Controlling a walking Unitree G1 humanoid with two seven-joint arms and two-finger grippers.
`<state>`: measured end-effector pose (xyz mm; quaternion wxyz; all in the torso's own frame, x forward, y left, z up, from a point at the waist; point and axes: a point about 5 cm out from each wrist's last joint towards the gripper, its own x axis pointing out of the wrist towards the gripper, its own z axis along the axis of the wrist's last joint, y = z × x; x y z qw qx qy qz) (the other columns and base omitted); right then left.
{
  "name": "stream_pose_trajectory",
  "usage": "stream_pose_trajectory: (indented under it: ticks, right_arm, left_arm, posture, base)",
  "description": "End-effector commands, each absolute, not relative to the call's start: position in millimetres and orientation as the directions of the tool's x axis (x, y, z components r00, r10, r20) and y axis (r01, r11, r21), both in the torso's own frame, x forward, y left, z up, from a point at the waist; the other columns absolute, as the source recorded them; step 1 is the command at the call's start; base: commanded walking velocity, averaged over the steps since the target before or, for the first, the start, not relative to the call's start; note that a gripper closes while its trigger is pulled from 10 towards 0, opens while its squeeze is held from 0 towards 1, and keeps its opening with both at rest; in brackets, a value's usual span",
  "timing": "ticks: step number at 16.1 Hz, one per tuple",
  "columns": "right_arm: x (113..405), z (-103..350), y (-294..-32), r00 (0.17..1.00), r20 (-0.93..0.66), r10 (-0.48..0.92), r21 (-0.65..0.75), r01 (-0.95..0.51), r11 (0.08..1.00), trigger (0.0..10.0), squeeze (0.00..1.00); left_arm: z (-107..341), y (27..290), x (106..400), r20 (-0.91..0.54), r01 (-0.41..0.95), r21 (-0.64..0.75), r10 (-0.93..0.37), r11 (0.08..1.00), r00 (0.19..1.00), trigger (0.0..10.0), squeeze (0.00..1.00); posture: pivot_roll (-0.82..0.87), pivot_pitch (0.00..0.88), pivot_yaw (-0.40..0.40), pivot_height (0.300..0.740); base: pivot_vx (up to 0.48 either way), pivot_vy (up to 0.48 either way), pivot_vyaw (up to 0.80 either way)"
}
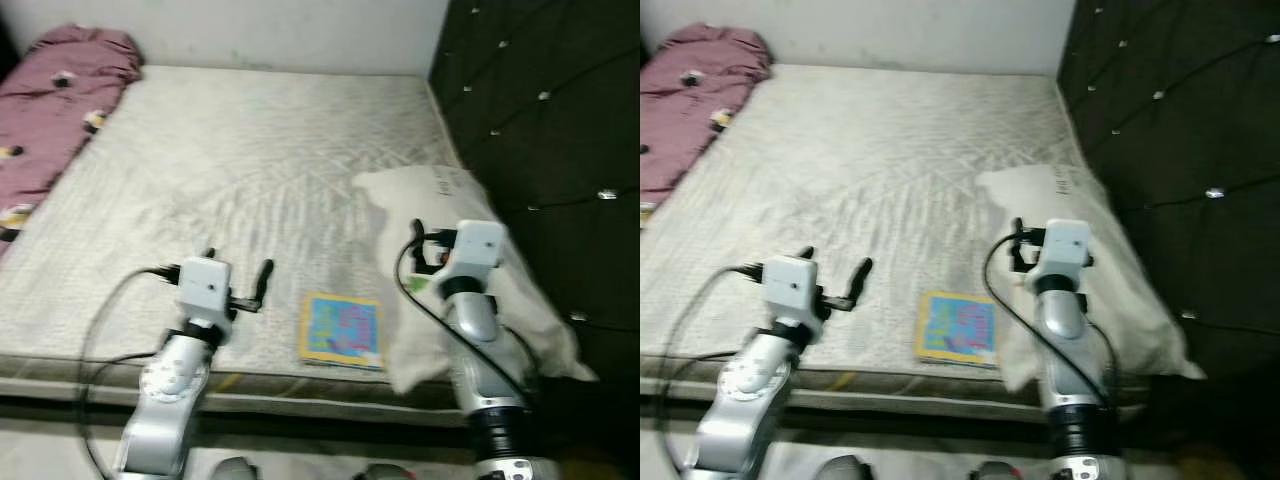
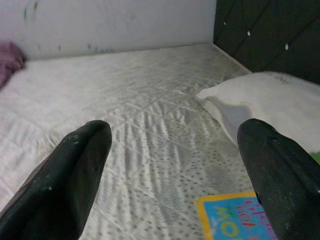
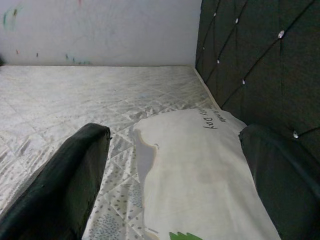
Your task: Clean up the room
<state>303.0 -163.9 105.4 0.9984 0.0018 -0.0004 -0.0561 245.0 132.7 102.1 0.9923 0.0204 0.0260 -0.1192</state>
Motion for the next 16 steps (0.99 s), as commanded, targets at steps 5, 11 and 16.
stream_pose_trajectory:
  ticks: [5,11,16]
  right_arm:
    - [301.3,100.3,-162.9,0.994,-0.030,-0.102,0.009,0.102,0.995,10.0,0.00]
    - [303.5,102.1,-164.4,0.995,-0.027,-0.091,-0.004,0.091,0.996,10.0,0.00]
    - [302.4,102.1,-165.0,0.996,-0.027,-0.085,0.000,0.085,0.996,10.0,0.00]
  left_arm:
    - [105.8,129.2,243.0,-0.042,0.238,-0.032,-0.240,0.971,0.970,10.0,0.00]
    - [117.9,134.7,252.5,0.019,0.200,-0.020,-0.200,0.980,0.980,10.0,0.00]
    - [112.6,130.2,249.2,-0.018,0.204,-0.075,-0.205,0.976,0.979,10.0,0.00]
  posture:
    - [-0.02,0.002,-0.003,0.740]
    - [-0.03,0.001,-0.002,0.740]
    - [-0.03,0.003,0.007,0.740]
  base:
    - [0.000,0.480,-0.47]
    - [0.000,0.400,-0.15]
    - [0.000,0.274,0.00]
